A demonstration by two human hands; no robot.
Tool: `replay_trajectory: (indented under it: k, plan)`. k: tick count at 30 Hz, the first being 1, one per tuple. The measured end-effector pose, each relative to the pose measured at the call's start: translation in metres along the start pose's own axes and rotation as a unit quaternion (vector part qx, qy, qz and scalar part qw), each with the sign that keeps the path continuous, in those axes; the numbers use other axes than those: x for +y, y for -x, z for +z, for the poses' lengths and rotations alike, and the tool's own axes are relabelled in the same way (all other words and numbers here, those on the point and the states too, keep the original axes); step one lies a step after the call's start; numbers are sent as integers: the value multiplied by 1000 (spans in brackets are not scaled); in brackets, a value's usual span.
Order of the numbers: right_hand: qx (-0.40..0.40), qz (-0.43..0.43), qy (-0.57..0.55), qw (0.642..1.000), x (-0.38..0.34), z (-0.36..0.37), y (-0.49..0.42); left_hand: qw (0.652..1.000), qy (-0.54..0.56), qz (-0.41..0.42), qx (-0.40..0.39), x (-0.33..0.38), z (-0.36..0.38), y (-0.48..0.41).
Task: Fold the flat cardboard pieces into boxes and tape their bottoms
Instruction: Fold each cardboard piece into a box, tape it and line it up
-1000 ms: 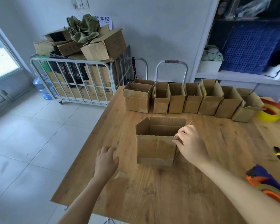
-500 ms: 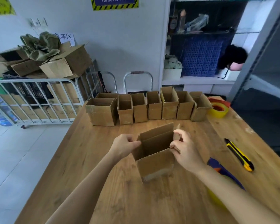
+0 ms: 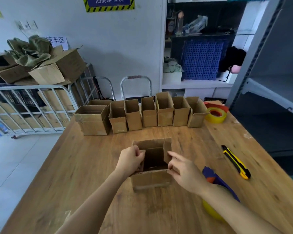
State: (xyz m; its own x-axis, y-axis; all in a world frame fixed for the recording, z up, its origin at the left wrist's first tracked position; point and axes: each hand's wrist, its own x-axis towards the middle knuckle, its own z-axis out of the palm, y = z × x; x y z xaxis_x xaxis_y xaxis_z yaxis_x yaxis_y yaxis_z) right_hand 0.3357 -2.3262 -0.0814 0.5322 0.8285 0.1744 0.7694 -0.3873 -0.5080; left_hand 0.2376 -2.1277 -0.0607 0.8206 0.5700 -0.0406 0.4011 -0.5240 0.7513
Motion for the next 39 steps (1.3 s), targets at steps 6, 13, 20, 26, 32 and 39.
replay_trajectory:
  k: [6, 13, 20, 26, 32, 39]
  plan:
    - [-54, -31, 52, 997, 2, -4, -1, 1000, -21, -22, 6, -12, -9, -16]
    - [11, 46, -17, 999, -2, -8, -10, 999, 21, -45, 10, -16, -5, -18]
    - [98, 123, 24, 987, -15, 0, -20, 982, 166, -68, -58, -29, -15, -3]
    - [32, 169, -32, 984, -14, -5, -34, 996, -52, 15, 64, -21, -1, -1]
    - [30, 51, 48, 997, -3, -6, -31, 953, -241, 180, 28, -11, -8, 0]
    - [30, 5, 58, 998, 5, 11, -13, 938, -237, 248, 49, -25, 7, 7]
